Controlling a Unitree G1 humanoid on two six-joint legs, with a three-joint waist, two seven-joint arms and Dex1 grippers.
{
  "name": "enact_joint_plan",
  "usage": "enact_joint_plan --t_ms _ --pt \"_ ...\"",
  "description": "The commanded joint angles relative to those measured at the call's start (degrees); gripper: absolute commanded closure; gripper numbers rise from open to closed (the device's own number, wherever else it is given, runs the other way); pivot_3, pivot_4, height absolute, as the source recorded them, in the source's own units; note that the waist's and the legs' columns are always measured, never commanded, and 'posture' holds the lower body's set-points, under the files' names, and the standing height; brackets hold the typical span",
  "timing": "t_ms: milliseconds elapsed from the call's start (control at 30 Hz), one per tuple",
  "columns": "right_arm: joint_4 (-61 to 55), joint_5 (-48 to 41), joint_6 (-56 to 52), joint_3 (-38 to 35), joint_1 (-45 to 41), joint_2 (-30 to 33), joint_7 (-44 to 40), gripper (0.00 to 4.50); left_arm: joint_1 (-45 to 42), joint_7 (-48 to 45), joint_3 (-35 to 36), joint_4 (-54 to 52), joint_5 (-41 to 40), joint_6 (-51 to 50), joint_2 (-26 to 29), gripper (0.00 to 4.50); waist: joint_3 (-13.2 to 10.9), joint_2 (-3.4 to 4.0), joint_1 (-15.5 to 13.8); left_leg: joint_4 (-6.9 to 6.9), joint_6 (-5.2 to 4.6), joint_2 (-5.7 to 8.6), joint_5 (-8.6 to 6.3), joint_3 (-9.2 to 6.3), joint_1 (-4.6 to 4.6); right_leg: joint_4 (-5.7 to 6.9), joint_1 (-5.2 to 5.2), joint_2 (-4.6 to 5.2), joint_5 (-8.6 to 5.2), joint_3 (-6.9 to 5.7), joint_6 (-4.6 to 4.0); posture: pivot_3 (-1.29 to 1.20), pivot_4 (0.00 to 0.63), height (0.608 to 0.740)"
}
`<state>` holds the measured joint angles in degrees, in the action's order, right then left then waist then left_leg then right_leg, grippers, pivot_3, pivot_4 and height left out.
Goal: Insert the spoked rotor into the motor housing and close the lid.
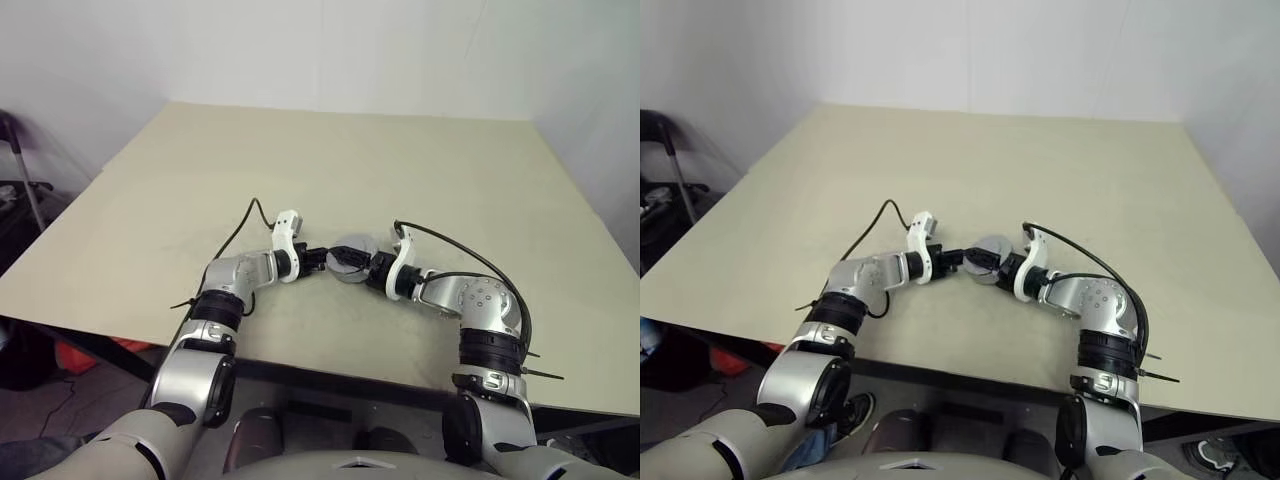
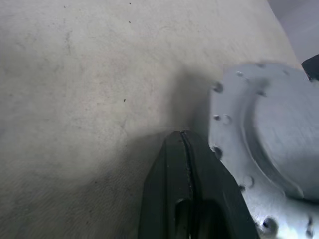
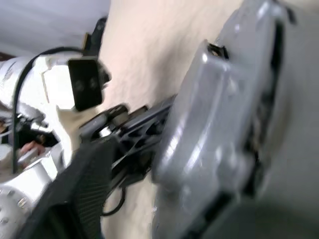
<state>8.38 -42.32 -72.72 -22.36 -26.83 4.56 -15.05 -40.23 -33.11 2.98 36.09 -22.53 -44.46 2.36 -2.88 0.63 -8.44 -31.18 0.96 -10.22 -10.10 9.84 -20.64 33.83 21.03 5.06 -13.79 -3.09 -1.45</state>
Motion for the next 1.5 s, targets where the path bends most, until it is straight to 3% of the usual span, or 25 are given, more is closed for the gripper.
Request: enact_joint_plan --t_ms 33,133,367,500,600,667,800,933,1133,1267,1500 --pt "0.7 1.49 2.86 -0.77 -0.86 1.46 1.75 1.69 0.9 0.31 -0.26 -0.6 0.46 -0.49 -0.01 4.5 0.0 0.0 0.0 0.0 0.0 0.0 0.0 0.0 0.0 0.0 0.0 0.0 0.0 0.0 -0.02 0.0 0.0 0.74" --pt "0.41 2.62 4.65 0.67 -0.53 2.3 2.12 2.46 0.9 0.57 0.06 -0.38 0.5 -0.17 -0.05 4.5 0.0 0.0 -0.12 -0.02 0.0 0.0 0.0 0.0 0.02 0.0 -0.04 0.0 0.0 0.0 -0.03 0.0 0.0 0.74" --pt "0.09 1.04 5.64 0.31 -0.59 2.65 2.84 2.48 0.08 0.82 3.46 0.41 -1.38 1.58 -0.07 4.5 0.0 0.0 -0.18 -0.06 0.0 0.0 0.01 0.0 0.02 0.01 -0.07 0.01 0.01 0.0 -0.04 0.0 0.0 0.74" --pt "-1.09 -7.22 1.53 -5.62 -3.91 0.26 4.46 2.48 -0.11 0.82 13.75 -2.41 -10.33 0.86 -0.07 4.5 -0.05 0.0 -0.21 -0.12 0.0 0.0 0.01 0.0 -0.13 0.02 0.06 0.01 0.04 0.0 -0.11 0.0 0.0 0.74" --pt "-2.17 -12.48 -1.01 -9.24 -7.15 -1.45 6.43 2.48 0.3 4.51 22.01 -3.85 -15.51 5.81 -0.69 4.5 -0.18 0.01 -0.06 -0.28 -0.02 0.0 0.01 0.0 -0.66 0.14 0.57 0.0 0.17 -0.02 -0.07 0.0 0.0 0.74" --pt "-2.51 -14.79 -2.5 -10.56 -8.73 -2.22 7.52 2.48 1.53 6.39 24.35 -5.17 -16.2 9.31 -1.23 4.5 -0.18 -0.01 0.15 -0.45 -0.14 -0.01 -0.05 0.0 -0.96 0.36 0.99 -0.01 0.18 -0.02 -0.06 0.0 0.0 0.74" --pt "-2.21 -21.31 -6.05 -13.44 -11.29 -4.46 10.57 2.48 5.03 5.88 27.34 -10.08 -22.73 4.48 -1.25 4.5 -0.19 -0.01 0.21 -0.96 -0.28 -0.21 -0.13 0.0 -1.34 0.92 1.39 -0.11 0.1 -0.09 -0.2 0.0 0.0 0.74" --pt "-3.23 -27.17 -10.19 -12.57 -11.71 -5.37 11.34 2.48 8.06 4.49 29.16 -15.98 -31.64 -2.96 -1.14 3.61 -0.24 -0.05 0.04 -1.03 -0.29 -0.23 -0.15 0.01 -1.41 0.92 1.41 -0.1 0.09 -0.1 -0.21 0.0 0.0 0.74" --pt "-2.32 -29.25 -12.48 -9.31 -10.89 -4.35 11.36 2.48 9.99 7.64 31.52 -19.04 -39.52 -6.66 -1.39 1.58 -0.25 -0.05 -0.11 -1.08 -0.14 -0.24 -0.08 0.0 -1.25 0.94 1.23 -0.09 0.09 -0.08 -0.19 0.0 0.0 0.74" --pt "-1.69 -28.7 -13.93 -7.04 -10.09 -2.91 10.11 2.48 8.88 10.62 33.1 -15.22 -45.86 -13.08 -0.72 0.23 -0.25 -0.05 -0.12 -1.09 0.08 -0.23 0.05 -0.02 -1.13 0.96 1.12 -0.09 0.21 -0.05 -0.02 0.0 0.0 0.74" --pt "-2.8 -28.59 -14.33 -3.86 -9.38 -2.13 8.81 2.48 6.25 11.06 30.67 -9.98 -49.66 -21.26 -0.59 0.23 -0.25 -0.05 -0.18 -1.14 0.11 -0.18 0.07 -0.07 -1.17 0.95 1.11 -0.1 0.28 -0.01 0.1 0.0 0.0 0.74"
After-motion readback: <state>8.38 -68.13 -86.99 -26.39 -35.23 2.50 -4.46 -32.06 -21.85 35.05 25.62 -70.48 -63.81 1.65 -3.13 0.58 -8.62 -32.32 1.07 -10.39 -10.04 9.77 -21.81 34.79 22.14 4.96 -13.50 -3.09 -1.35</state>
